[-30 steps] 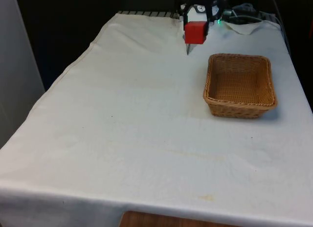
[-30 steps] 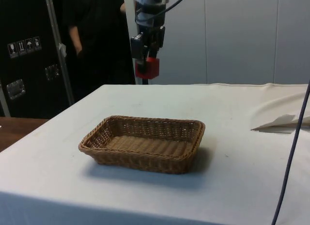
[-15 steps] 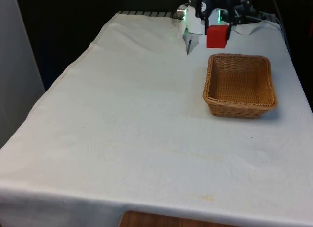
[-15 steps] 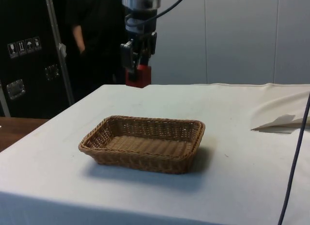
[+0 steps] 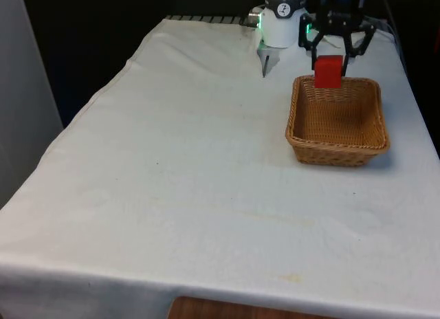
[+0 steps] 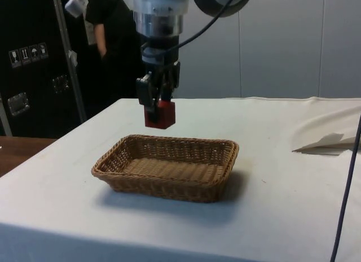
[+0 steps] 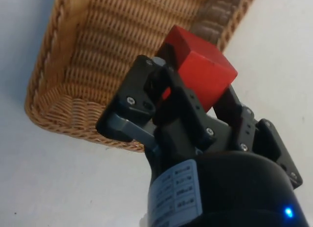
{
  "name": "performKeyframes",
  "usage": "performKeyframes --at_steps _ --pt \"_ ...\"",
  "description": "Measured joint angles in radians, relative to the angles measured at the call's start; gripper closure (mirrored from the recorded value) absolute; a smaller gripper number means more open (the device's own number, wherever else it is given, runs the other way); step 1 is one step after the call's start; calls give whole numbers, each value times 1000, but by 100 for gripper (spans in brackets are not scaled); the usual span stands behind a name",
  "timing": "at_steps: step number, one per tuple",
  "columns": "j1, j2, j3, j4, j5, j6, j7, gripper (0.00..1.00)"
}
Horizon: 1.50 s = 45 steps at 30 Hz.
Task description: Pick up the cube and place it into the basket.
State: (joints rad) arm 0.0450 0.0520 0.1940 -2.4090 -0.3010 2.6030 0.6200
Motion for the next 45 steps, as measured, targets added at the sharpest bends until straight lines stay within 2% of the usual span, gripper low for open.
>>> performKeyframes --at_steps 10,16,27,36,40,42,45 --pt "1 76 34 14 0 38 32 93" --pt "0 124 31 24 -1 60 27 93" --pt "-6 184 12 17 -1 128 -25 93" --pt "-6 234 12 19 -1 184 -29 93" --pt "-6 243 12 21 -1 187 -32 93" --pt "-6 250 11 24 -1 187 -38 85" --pt "-6 251 11 24 -1 187 -42 58"
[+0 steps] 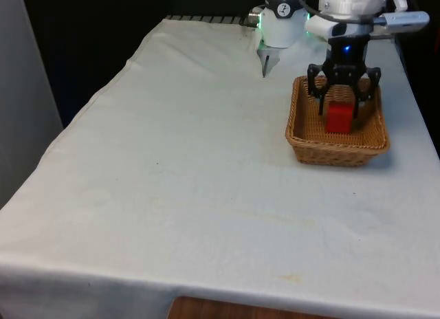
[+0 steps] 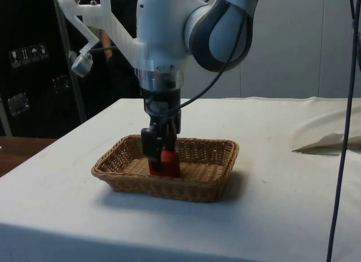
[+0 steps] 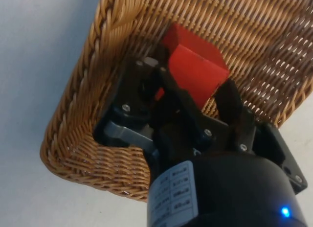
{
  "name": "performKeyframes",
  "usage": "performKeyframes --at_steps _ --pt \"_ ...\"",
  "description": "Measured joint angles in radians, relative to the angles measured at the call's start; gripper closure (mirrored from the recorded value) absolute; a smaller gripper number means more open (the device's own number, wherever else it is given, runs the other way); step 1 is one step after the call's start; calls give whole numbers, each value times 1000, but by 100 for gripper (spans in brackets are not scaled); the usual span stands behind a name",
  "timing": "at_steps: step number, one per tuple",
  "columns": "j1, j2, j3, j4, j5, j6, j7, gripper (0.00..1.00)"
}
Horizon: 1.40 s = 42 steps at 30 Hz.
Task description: Pick up the cube and place it into the basket.
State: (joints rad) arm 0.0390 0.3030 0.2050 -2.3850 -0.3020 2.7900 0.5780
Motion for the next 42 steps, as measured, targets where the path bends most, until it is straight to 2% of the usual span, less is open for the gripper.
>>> performKeyframes --at_steps 1,2,3,4,5,6,16,27,29,32,42 --pt "0 1 0 0 0 0 -2 49" --pt "0 1 0 0 0 0 -2 34" --pt "0 1 0 0 0 0 -3 34" --pt "0 1 0 -1 0 0 -5 24" --pt "0 2 0 -1 0 0 -6 5" --pt "0 2 0 -1 0 0 -6 0" --pt "0 3 -1 0 0 0 -8 0" --pt "-3 -82 -6 12 6 -70 -8 0" --pt "-8 -96 -12 21 8 -84 -16 0" --pt "-9 -99 -15 25 10 -90 -22 0" --pt "-14 -107 -51 78 48 -136 -94 0"
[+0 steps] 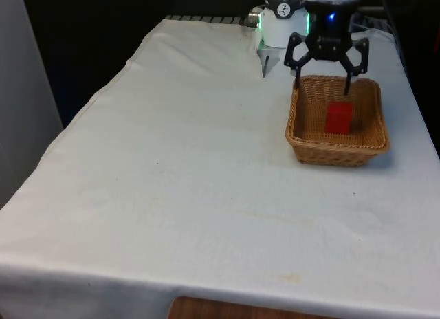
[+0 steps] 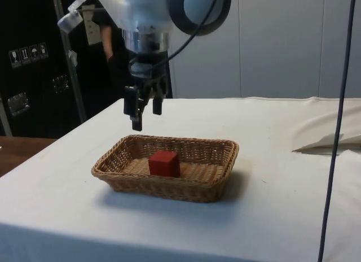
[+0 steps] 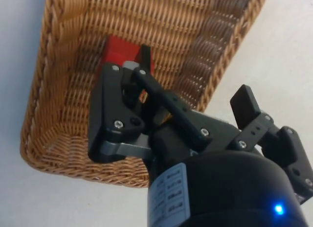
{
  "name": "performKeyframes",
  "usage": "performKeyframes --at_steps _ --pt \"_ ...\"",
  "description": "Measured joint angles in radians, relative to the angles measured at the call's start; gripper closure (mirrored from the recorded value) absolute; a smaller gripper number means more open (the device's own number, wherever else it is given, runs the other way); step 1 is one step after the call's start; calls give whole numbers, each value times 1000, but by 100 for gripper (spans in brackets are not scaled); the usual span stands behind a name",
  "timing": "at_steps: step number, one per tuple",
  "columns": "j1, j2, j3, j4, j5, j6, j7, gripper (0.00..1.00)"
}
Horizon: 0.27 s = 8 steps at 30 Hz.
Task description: Pick up the cube and place it into the basket.
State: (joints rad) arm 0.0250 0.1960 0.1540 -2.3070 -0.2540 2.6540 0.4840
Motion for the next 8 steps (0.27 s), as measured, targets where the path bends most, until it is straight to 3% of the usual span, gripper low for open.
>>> performKeyframes --at_steps 8 --pt "-1 3 -25 24 25 -5 -44 0"
